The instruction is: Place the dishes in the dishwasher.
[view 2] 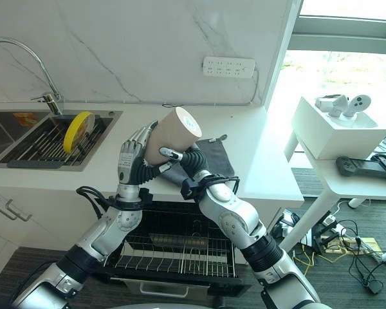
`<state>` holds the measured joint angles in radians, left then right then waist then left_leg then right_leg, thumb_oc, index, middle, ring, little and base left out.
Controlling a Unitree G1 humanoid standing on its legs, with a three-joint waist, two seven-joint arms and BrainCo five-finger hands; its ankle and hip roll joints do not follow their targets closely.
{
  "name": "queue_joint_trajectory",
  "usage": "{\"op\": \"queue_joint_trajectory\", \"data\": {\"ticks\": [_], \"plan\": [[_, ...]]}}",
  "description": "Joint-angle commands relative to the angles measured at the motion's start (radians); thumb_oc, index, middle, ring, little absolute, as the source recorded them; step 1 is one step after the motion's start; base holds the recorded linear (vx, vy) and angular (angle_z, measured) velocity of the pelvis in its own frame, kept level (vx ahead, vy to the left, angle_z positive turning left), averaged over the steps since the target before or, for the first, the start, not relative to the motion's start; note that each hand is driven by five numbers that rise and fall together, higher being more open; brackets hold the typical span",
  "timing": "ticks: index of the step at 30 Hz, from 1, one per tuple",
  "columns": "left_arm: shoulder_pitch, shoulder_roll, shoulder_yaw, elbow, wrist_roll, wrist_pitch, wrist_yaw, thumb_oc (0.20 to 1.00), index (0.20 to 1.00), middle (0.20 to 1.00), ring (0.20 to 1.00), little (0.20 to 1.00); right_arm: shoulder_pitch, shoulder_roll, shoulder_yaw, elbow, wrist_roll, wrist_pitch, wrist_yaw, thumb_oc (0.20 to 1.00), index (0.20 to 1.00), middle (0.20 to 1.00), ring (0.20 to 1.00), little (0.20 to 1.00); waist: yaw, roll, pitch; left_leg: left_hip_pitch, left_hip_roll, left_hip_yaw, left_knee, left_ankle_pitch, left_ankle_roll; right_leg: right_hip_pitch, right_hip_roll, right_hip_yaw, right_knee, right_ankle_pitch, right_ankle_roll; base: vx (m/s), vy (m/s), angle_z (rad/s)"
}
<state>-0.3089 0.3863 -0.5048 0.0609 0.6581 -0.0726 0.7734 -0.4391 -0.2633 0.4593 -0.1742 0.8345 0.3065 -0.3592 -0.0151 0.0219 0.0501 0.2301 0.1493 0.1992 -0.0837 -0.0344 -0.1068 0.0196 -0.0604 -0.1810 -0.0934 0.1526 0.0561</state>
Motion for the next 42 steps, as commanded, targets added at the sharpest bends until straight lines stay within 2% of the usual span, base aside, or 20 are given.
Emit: {"op": "queue_joint_trajectory", "data": {"ticks": [1, 15, 16, 17, 23, 31, 32, 33, 38, 42], "plan": [[-0.117, 0.033, -0.043, 0.049, 0.024, -0.037, 0.036, 0.200, 0.200, 0.200, 0.200, 0.200, -0.134, 0.051, -0.065, -0.045, 0.005, -0.082, -0.007, 1.000, 1.000, 1.000, 1.000, 1.000, 0.002, -0.051, 0.002, -0.034, -0.010, 0.031, -0.004, -0.043, 0.049, 0.126, -0.113, -0.042, 0.006, -0.134, 0.084, 0.00, 0.000, 0.00], [-0.104, 0.061, -0.040, -0.064, -0.012, -0.022, -0.084, 0.200, 0.200, 0.200, 0.200, 0.200, -0.163, 0.046, -0.100, -0.073, 0.007, -0.097, -0.040, 1.000, 1.000, 1.000, 1.000, 1.000, 0.015, -0.045, 0.008, -0.038, -0.013, 0.020, -0.004, -0.044, 0.051, 0.125, -0.115, -0.051, 0.006, -0.132, 0.086, 0.00, 0.000, 0.00], [-0.104, 0.061, -0.042, -0.064, -0.010, -0.026, -0.083, 0.200, 0.200, 0.200, 0.200, 0.200, -0.167, 0.047, -0.098, -0.073, 0.003, -0.100, -0.033, 0.529, 0.529, 0.529, 0.529, 0.529, 0.015, -0.045, 0.008, -0.038, -0.013, 0.020, -0.004, -0.044, 0.051, 0.126, -0.115, -0.052, 0.006, -0.133, 0.086, 0.00, 0.000, 0.00], [-0.106, 0.062, -0.042, -0.073, -0.005, -0.026, -0.087, 0.200, 0.200, 0.200, 0.200, 0.200, -0.172, 0.047, -0.095, -0.073, -0.010, -0.118, -0.004, 0.200, 0.200, 0.200, 0.200, 0.200, 0.017, -0.045, 0.010, -0.039, -0.013, 0.019, -0.004, -0.044, 0.051, 0.126, -0.115, -0.054, 0.006, -0.133, 0.086, 0.00, 0.000, 0.00], [-0.117, 0.067, -0.042, -0.082, -0.010, -0.029, -0.087, 0.200, 0.200, 0.200, 0.200, 0.200, -0.195, 0.037, -0.082, -0.097, -0.048, -0.120, 0.052, 0.200, 0.200, 0.200, 0.200, 0.200, 0.022, -0.046, 0.007, -0.040, -0.013, 0.016, -0.004, -0.044, 0.051, 0.127, -0.115, -0.059, 0.006, -0.134, 0.086, 0.00, 0.001, 0.01], [-0.119, 0.063, -0.030, -0.095, -0.031, -0.040, -0.094, 0.200, 0.200, 0.200, 0.200, 0.200, -0.193, 0.030, -0.087, -0.110, -0.052, -0.135, 0.067, 0.200, 0.200, 0.200, 0.200, 0.200, 0.024, -0.046, 0.007, -0.043, -0.013, 0.011, -0.004, -0.044, 0.050, 0.126, -0.116, -0.061, 0.006, -0.134, 0.087, -0.01, 0.000, 0.02], [-0.118, 0.061, -0.029, -0.097, -0.047, -0.041, -0.109, 0.504, 0.504, 0.504, 0.504, 0.504, -0.190, 0.030, -0.089, -0.112, -0.054, -0.140, 0.066, 0.200, 0.200, 0.200, 0.200, 0.200, 0.024, -0.046, 0.008, -0.043, -0.013, 0.011, -0.004, -0.044, 0.050, 0.126, -0.115, -0.061, 0.006, -0.134, 0.087, -0.02, -0.003, 0.03], [-0.118, 0.061, -0.028, -0.100, -0.055, -0.039, -0.117, 1.000, 1.000, 1.000, 1.000, 1.000, -0.188, 0.031, -0.090, -0.110, -0.056, -0.142, 0.068, 0.200, 0.200, 0.200, 0.200, 0.200, 0.024, -0.045, 0.008, -0.043, -0.013, 0.011, -0.004, -0.044, 0.050, 0.126, -0.116, -0.061, 0.006, -0.134, 0.087, 0.00, 0.000, 0.00], [-0.115, 0.064, -0.013, -0.128, -0.120, -0.029, -0.169, 1.000, 1.000, 1.000, 1.000, 1.000, -0.178, 0.029, -0.098, -0.113, -0.063, -0.143, 0.070, 0.200, 0.200, 0.200, 0.200, 0.200, 0.026, -0.043, 0.010, -0.043, -0.014, 0.007, -0.004, -0.043, 0.050, 0.128, -0.116, -0.063, 0.006, -0.135, 0.087, 0.00, 0.000, 0.01], [-0.085, 0.075, 0.038, -0.180, -0.213, -0.029, -0.213, 1.000, 1.000, 1.000, 1.000, 1.000, -0.143, 0.005, -0.121, -0.123, -0.067, -0.160, 0.080, 0.200, 0.200, 0.200, 0.200, 0.200, 0.031, -0.039, 0.015, -0.043, -0.014, 0.003, -0.004, -0.040, 0.048, 0.131, -0.115, -0.069, 0.006, -0.137, 0.085, 0.00, 0.000, 0.00]]}}
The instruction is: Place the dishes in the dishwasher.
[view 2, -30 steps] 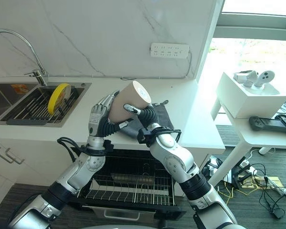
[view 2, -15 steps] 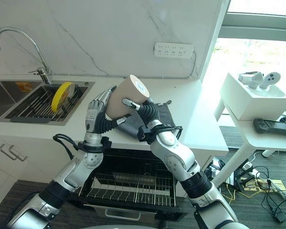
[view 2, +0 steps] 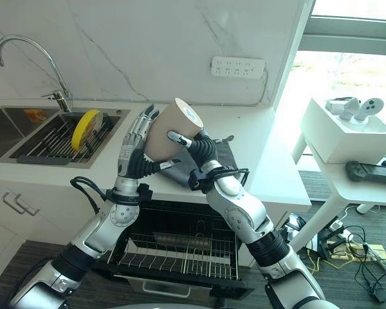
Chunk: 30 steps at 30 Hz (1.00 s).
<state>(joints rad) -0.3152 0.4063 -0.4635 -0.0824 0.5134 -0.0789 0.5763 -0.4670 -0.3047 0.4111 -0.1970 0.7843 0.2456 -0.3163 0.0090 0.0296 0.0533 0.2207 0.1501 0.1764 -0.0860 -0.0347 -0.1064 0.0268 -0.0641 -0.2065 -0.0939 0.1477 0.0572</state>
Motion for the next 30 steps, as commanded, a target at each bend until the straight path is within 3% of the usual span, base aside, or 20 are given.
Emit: {"op": "queue_joint_trajectory", "data": {"ticks": [1, 13, 17, 20, 23, 26, 27, 30], "plan": [[-0.072, 0.055, 0.003, -0.039, -0.094, -0.024, -0.022, 1.000, 1.000, 1.000, 1.000, 1.000, -0.108, 0.042, -0.078, -0.104, -0.019, -0.104, 0.040, 0.200, 0.200, 0.200, 0.200, 0.200, 0.007, -0.047, 0.013, -0.033, -0.014, 0.027, -0.001, -0.040, 0.048, 0.124, -0.111, -0.045, 0.007, -0.132, 0.085, 0.00, 0.000, 0.00], [0.055, 0.043, 0.126, -0.101, -0.380, -0.081, -0.085, 1.000, 1.000, 1.000, 1.000, 1.000, -0.017, -0.021, -0.170, -0.132, -0.049, -0.126, 0.068, 0.200, 0.200, 0.200, 0.200, 0.200, 0.015, -0.043, 0.020, -0.031, -0.019, 0.031, -0.001, -0.039, 0.049, 0.124, -0.110, -0.055, 0.007, -0.132, 0.081, 0.00, 0.016, 0.00], [0.132, 0.044, 0.217, -0.153, -0.518, -0.120, -0.158, 1.000, 1.000, 1.000, 1.000, 1.000, 0.050, -0.060, -0.239, -0.147, -0.067, -0.144, 0.095, 0.200, 0.200, 0.200, 0.200, 0.200, 0.021, -0.041, 0.035, -0.022, -0.036, 0.043, -0.001, -0.036, 0.058, 0.120, -0.122, -0.055, 0.007, -0.123, 0.089, 0.03, 0.108, 0.00], [0.192, 0.059, 0.321, -0.205, -0.655, -0.153, -0.249, 1.000, 1.000, 1.000, 1.000, 1.000, 0.130, -0.104, -0.344, -0.202, -0.144, -0.212, 0.139, 0.200, 0.200, 0.200, 0.200, 0.200, 0.022, -0.052, 0.079, -0.034, -0.066, 0.031, -0.001, -0.035, 0.073, 0.088, -0.160, -0.057, 0.007, -0.076, 0.127, 0.01, 0.152, -0.03], [0.215, 0.092, 0.378, -0.267, -0.665, -0.147, -0.332, 1.000, 1.000, 1.000, 1.000, 1.000, 0.205, -0.125, -0.410, -0.250, -0.141, -0.246, 0.173, 0.200, 0.200, 0.200, 0.200, 0.200, 0.012, -0.065, 0.103, -0.043, -0.077, 0.018, -0.001, -0.047, 0.085, 0.075, -0.166, -0.069, 0.012, -0.042, 0.141, -0.05, -0.006, -0.07], [0.210, 0.113, 0.403, -0.268, -0.788, -0.099, -0.430, 1.000, 1.000, 1.000, 1.000, 1.000, 0.266, -0.144, -0.444, -0.245, -0.145, -0.339, 0.242, 0.200, 0.200, 0.200, 0.200, 0.200, 0.012, -0.054, 0.142, -0.068, -0.048, 0.037, -0.001, -0.019, 0.107, 0.017, -0.146, -0.106, 0.239, -0.126, 0.114, -0.21, -0.227, -0.22], [0.200, 0.108, 0.402, -0.266, -0.809, -0.090, -0.469, 1.000, 1.000, 1.000, 1.000, 1.000, 0.263, -0.147, -0.448, -0.235, -0.156, -0.350, 0.262, 0.200, 0.200, 0.200, 0.200, 0.200, 0.012, -0.053, 0.144, -0.080, -0.041, 0.042, -0.001, -0.007, 0.103, 0.020, -0.132, -0.099, 0.211, -0.156, 0.103, -0.15, -0.303, -0.39], [0.198, 0.111, 0.398, -0.271, -0.843, -0.066, -0.483, 1.000, 1.000, 1.000, 1.000, 1.000, 0.273, -0.171, -0.451, -0.245, -0.175, -0.350, 0.288, 0.200, 0.200, 0.200, 0.200, 0.200, 0.009, -0.054, 0.141, -0.103, -0.021, 0.071, 0.002, 0.017, 0.071, 0.068, -0.101, -0.110, 0.113, -0.165, 0.075, -0.03, -0.290, -0.23]]}}
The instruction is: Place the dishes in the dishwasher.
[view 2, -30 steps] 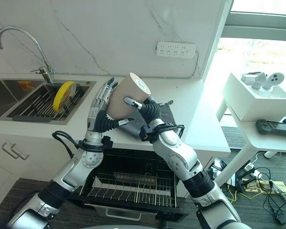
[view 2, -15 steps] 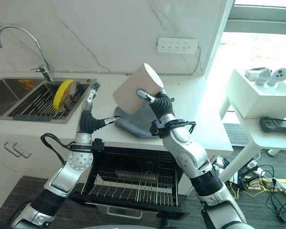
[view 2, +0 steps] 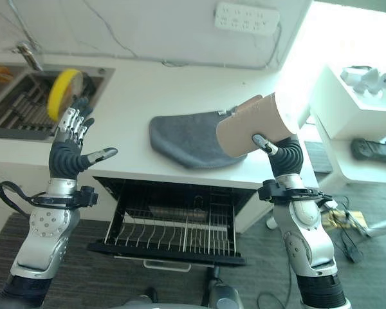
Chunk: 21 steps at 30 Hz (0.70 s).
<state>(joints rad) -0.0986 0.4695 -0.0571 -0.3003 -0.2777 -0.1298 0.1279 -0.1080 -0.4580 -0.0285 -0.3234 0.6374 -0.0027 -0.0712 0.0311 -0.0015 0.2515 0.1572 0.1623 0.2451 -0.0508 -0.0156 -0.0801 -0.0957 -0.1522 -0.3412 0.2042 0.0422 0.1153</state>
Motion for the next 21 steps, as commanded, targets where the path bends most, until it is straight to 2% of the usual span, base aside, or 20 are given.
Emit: {"op": "queue_joint_trajectory", "data": {"ticks": [1, 2, 4, 7, 8, 10, 12, 15, 21], "plan": [[-0.015, 0.046, -0.008, -0.051, -0.049, -0.013, -0.039, 1.000, 1.000, 1.000, 1.000, 1.000, -0.083, -0.026, -0.017, -0.126, -0.023, -0.087, 0.051, 0.200, 0.200, 0.200, 0.200, 0.200, -0.018, -0.020, -0.058, -0.042, -0.025, 0.016, -0.027, 0.009, 0.035, 0.202, -0.003, 0.027, -0.201, -0.063, 0.008, -0.11, -0.265, -0.10], [-0.024, 0.055, -0.024, -0.045, -0.048, -0.019, -0.067, 1.000, 1.000, 1.000, 1.000, 1.000, -0.123, -0.095, -0.040, -0.133, -0.036, -0.039, 0.024, 0.200, 0.200, 0.200, 0.200, 0.200, -0.030, -0.023, -0.033, -0.137, -0.005, 0.042, 0.163, -0.008, 0.007, 0.191, -0.004, 0.025, -0.195, -0.065, -0.031, -0.12, -0.242, -0.02], [-0.011, 0.064, -0.021, -0.048, -0.057, -0.035, -0.072, 1.000, 1.000, 1.000, 1.000, 1.000, -0.160, -0.137, -0.051, -0.117, -0.025, -0.022, 0.011, 0.200, 0.200, 0.200, 0.200, 0.200, -0.034, -0.021, -0.012, -0.178, 0.015, 0.013, 0.233, -0.023, -0.002, 0.180, -0.006, 0.038, -0.171, -0.074, -0.044, -0.13, 0.000, 0.06], [0.008, 0.063, -0.006, -0.052, -0.088, -0.018, -0.128, 1.000, 1.000, 1.000, 1.000, 1.000, -0.205, -0.157, -0.054, -0.091, -0.034, -0.007, 0.017, 0.200, 0.200, 0.200, 0.200, 0.200, -0.041, -0.008, -0.005, -0.147, 0.026, -0.026, 0.195, -0.031, -0.002, 0.150, -0.009, 0.072, -0.120, -0.100, -0.045, -0.03, 0.225, -0.21], [0.011, 0.065, -0.007, -0.060, -0.096, 0.011, -0.158, 1.000, 1.000, 1.000, 1.000, 1.000, -0.210, -0.157, -0.054, -0.097, -0.052, -0.010, 0.022, 0.200, 0.200, 0.200, 0.200, 0.200, -0.047, 0.003, -0.006, -0.135, 0.023, -0.024, 0.162, -0.025, 0.000, 0.131, -0.010, 0.075, -0.091, -0.114, -0.038, 0.01, 0.334, -0.30], [0.003, 0.078, -0.011, -0.061, -0.101, 0.024, -0.160, 1.000, 1.000, 1.000, 1.000, 1.000, -0.191, -0.157, -0.064, -0.113, -0.058, -0.019, 0.028, 0.200, 0.200, 0.200, 0.200, 0.200, -0.062, 0.012, -0.002, -0.123, 0.025, 0.003, 0.158, -0.030, 0.003, 0.092, -0.024, 0.075, -0.031, -0.125, -0.025, 0.01, 0.237, -0.48], [-0.018, 0.109, -0.006, -0.066, -0.095, 0.043, -0.170, 1.000, 1.000, 1.000, 1.000, 1.000, -0.154, -0.154, -0.085, -0.131, -0.067, -0.047, 0.018, 0.200, 0.200, 0.200, 0.200, 0.200, -0.073, 0.006, 0.021, -0.146, 0.021, 0.016, 0.219, -0.060, 0.008, 0.062, -0.051, 0.079, 0.004, -0.117, -0.009, -0.04, 0.121, -0.37], [-0.053, 0.154, 0.007, -0.075, -0.110, 0.061, -0.157, 1.000, 1.000, 1.000, 1.000, 1.000, -0.152, -0.145, -0.090, -0.134, -0.104, -0.057, 0.010, 0.200, 0.200, 0.200, 0.200, 0.200, -0.063, -0.004, 0.048, -0.190, 0.010, 0.010, 0.277, -0.086, 0.020, 0.034, -0.068, 0.093, 0.027, -0.114, 0.003, -0.09, 0.047, 0.06], [-0.009, 0.151, 0.065, -0.133, -0.077, 0.019, -0.167, 1.000, 1.000, 1.000, 1.000, 1.000, -0.084, -0.123, -0.082, -0.190, -0.165, -0.074, 0.036, 0.200, 0.200, 0.200, 0.200, 0.200, -0.035, -0.022, 0.066, -0.225, 0.011, 0.006, 0.343, -0.104, 0.025, 0.063, -0.070, 0.083, 0.009, -0.114, 0.000, -0.03, -0.026, 0.13]]}}
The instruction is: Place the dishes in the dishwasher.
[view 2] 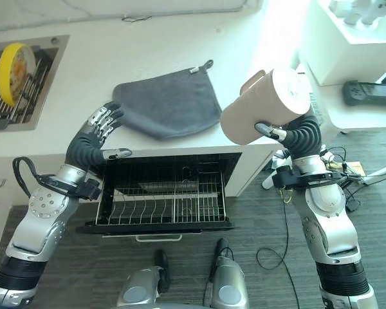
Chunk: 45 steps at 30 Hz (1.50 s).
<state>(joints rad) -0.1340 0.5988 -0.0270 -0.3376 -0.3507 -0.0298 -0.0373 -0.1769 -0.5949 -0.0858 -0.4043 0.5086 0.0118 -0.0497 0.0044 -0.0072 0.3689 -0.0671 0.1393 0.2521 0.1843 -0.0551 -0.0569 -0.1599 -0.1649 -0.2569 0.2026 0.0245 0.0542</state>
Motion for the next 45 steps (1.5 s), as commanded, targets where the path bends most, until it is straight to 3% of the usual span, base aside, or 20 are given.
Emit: {"op": "queue_joint_trajectory", "data": {"ticks": [1, 3, 5, 9, 19, 25, 28, 39, 45], "plan": [[0.035, 0.018, 0.041, -0.099, -0.003, -0.089, -0.001, 1.000, 1.000, 1.000, 1.000, 1.000, -0.006, 0.018, -0.023, -0.112, -0.034, -0.088, 0.016, 0.200, 0.200, 0.200, 0.200, 0.200, -0.007, -0.017, -0.050, -0.002, 0.036, -0.001, 0.113, -0.065, 0.001, 0.131, -0.056, -0.001, 0.010, -0.098, 0.060, 0.00, -0.007, 0.06], [0.063, -0.005, 0.058, -0.114, 0.015, -0.150, 0.021, 1.000, 1.000, 1.000, 1.000, 1.000, 0.025, 0.023, -0.017, -0.112, -0.022, -0.090, 0.016, 0.200, 0.200, 0.200, 0.200, 0.200, 0.001, -0.022, -0.042, -0.019, 0.040, 0.001, 0.145, -0.071, 0.002, 0.139, -0.054, -0.001, 0.022, -0.113, 0.051, -0.02, -0.001, -0.01], [0.066, -0.014, 0.062, -0.121, 0.039, -0.170, 0.030, 1.000, 1.000, 1.000, 1.000, 1.000, 0.031, 0.022, -0.017, -0.108, -0.020, -0.100, 0.013, 0.200, 0.200, 0.200, 0.200, 0.200, 0.007, -0.023, -0.032, -0.040, 0.048, 0.000, 0.171, -0.073, -0.003, 0.134, -0.055, -0.004, 0.046, -0.127, 0.046, -0.08, -0.019, -0.02], [0.062, -0.015, 0.062, -0.130, 0.125, -0.216, 0.038, 1.000, 1.000, 1.000, 1.000, 1.000, 0.028, 0.014, -0.009, -0.107, -0.066, -0.137, -0.012, 0.200, 0.200, 0.200, 0.200, 0.200, 0.018, -0.033, 0.008, -0.125, 0.093, -0.013, 0.332, -0.133, 0.005, 0.080, -0.078, -0.007, 0.213, -0.196, 0.030, -0.09, -0.048, 0.09], [0.125, -0.010, 0.081, -0.152, 0.207, -0.305, 0.013, 1.000, 1.000, 1.000, 1.000, 1.000, 0.084, -0.009, -0.002, -0.140, -0.125, -0.139, -0.041, 0.200, 0.200, 0.200, 0.200, 0.200, 0.032, -0.038, 0.026, -0.200, 0.129, -0.053, 0.553, -0.222, 0.030, 0.059, -0.100, 0.009, 0.401, -0.268, 0.012, 0.08, -0.021, 0.06], [0.184, 0.000, 0.111, -0.157, 0.244, -0.303, -0.010, 1.000, 1.000, 1.000, 1.000, 1.000, 0.132, -0.019, -0.011, -0.161, -0.136, -0.128, -0.046, 0.200, 0.200, 0.200, 0.200, 0.200, 0.036, -0.041, 0.031, -0.201, 0.137, -0.074, 0.629, -0.259, 0.041, 0.044, -0.116, 0.017, 0.496, -0.300, 0.010, 0.12, -0.016, 0.07], [0.231, 0.016, 0.126, -0.139, 0.277, -0.279, -0.051, 1.000, 1.000, 1.000, 1.000, 1.000, 0.171, -0.026, -0.014, -0.166, -0.132, -0.117, -0.034, 0.200, 0.200, 0.200, 0.200, 0.200, 0.034, -0.038, 0.032, -0.187, 0.140, -0.083, 0.634, -0.257, 0.041, 0.040, -0.125, 0.024, 0.520, -0.304, 0.011, 0.16, -0.003, 0.02], [0.498, 0.040, 0.233, -0.151, 0.277, -0.380, -0.107, 1.000, 1.000, 1.000, 1.000, 1.000, 0.407, -0.059, -0.090, -0.224, -0.052, -0.150, 0.082, 0.200, 0.200, 0.200, 0.200, 0.200, 0.021, -0.028, 0.043, -0.147, 0.167, -0.064, 0.568, -0.143, 0.009, 0.070, -0.107, 0.041, 0.439, -0.253, 0.032, 0.09, 0.009, -0.06], [0.584, 0.074, 0.213, -0.122, 0.346, -0.421, -0.080, 1.000, 1.000, 1.000, 1.000, 1.000, 0.499, -0.079, -0.078, -0.187, -0.079, -0.202, 0.097, 0.200, 0.200, 0.200, 0.200, 0.200, 0.011, -0.021, 0.055, -0.154, 0.183, -0.066, 0.574, -0.098, -0.003, 0.078, -0.096, 0.052, 0.421, -0.240, 0.038, 0.06, -0.008, -0.08]]}}
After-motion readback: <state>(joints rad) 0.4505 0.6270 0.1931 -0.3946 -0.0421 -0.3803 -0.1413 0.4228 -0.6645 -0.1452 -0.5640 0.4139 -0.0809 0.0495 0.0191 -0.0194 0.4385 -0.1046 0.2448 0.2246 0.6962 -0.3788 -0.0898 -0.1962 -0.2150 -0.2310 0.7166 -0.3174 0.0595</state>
